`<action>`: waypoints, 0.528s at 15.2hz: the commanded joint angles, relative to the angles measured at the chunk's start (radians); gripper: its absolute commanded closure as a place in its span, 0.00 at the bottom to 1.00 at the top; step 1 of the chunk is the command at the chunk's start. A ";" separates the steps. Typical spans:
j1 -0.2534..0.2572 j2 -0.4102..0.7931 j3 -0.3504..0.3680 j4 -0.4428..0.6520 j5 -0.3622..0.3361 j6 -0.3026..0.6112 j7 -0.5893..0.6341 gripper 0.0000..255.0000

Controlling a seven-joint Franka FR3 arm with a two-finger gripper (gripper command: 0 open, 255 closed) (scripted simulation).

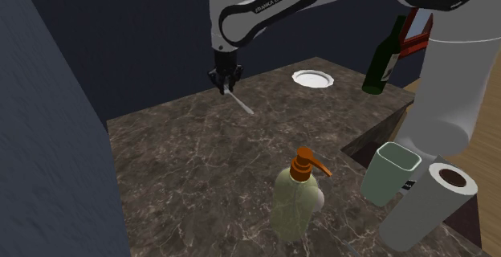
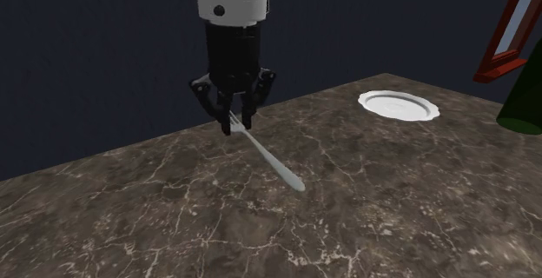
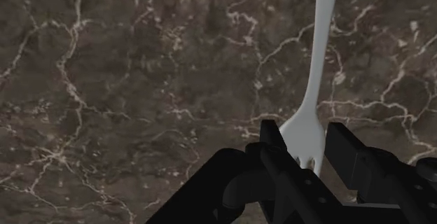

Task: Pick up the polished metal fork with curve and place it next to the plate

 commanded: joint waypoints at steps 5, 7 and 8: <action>-0.081 -0.138 -0.039 -0.178 0.052 0.048 -0.139 1.00; -0.106 -0.177 -0.058 -0.226 0.066 0.058 -0.189 1.00; -0.117 -0.195 -0.068 -0.248 0.072 0.063 -0.214 1.00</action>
